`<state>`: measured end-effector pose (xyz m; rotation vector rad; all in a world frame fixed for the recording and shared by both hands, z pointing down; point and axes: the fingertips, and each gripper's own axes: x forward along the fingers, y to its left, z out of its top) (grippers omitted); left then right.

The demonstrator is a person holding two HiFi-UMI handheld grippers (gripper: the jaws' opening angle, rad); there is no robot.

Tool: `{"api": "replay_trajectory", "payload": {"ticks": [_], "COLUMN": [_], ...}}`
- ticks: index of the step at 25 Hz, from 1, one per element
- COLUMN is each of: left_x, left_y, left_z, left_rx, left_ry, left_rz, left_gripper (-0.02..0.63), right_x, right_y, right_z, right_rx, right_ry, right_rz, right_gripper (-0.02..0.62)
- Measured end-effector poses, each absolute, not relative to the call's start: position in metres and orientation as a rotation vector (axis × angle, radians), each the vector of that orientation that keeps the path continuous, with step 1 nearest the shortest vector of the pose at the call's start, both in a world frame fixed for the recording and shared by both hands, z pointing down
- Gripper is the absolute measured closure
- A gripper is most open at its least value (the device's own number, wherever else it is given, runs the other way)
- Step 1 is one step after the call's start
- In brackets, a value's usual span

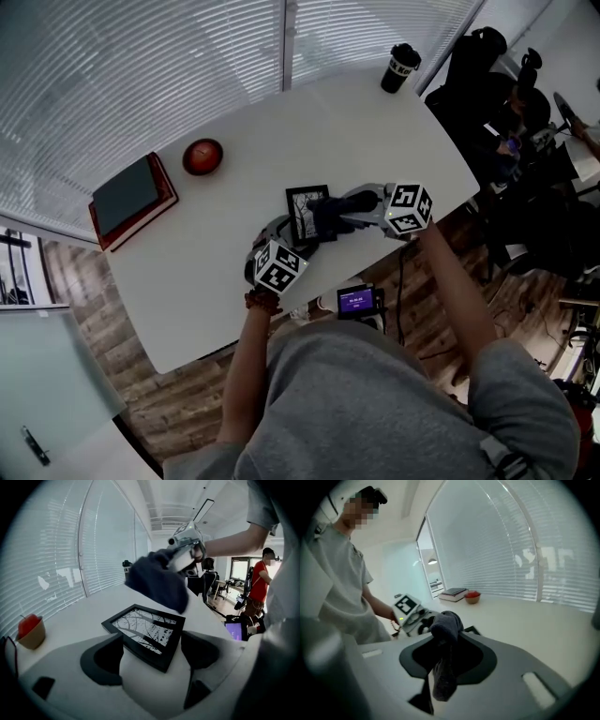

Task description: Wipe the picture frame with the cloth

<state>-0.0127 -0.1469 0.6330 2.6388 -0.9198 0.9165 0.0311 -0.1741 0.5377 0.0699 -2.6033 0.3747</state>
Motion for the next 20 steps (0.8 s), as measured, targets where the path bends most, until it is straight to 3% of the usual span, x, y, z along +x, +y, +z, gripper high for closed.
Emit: {"api": "replay_trajectory", "payload": {"ticks": [5, 9, 20], "left_x": [-0.012, -0.012, -0.019], "left_y": [-0.147, -0.147, -0.145], "left_z": [0.633, 0.634, 0.634], "left_rx": [2.64, 2.641, 2.639], "left_ry": [-0.92, -0.922, -0.921], "left_rz": [0.908, 0.91, 0.914], "left_gripper": [0.232, 0.232, 0.232], "right_x": [0.023, 0.006, -0.02], "right_y": [-0.269, -0.289, -0.258], "right_z": [0.532, 0.553, 0.617], "right_rx": [0.552, 0.616, 0.61], "right_ry": [-2.553, -2.448, -2.443], "right_rz": [0.06, -0.106, 0.162], "right_gripper": [0.495, 0.494, 0.492]}}
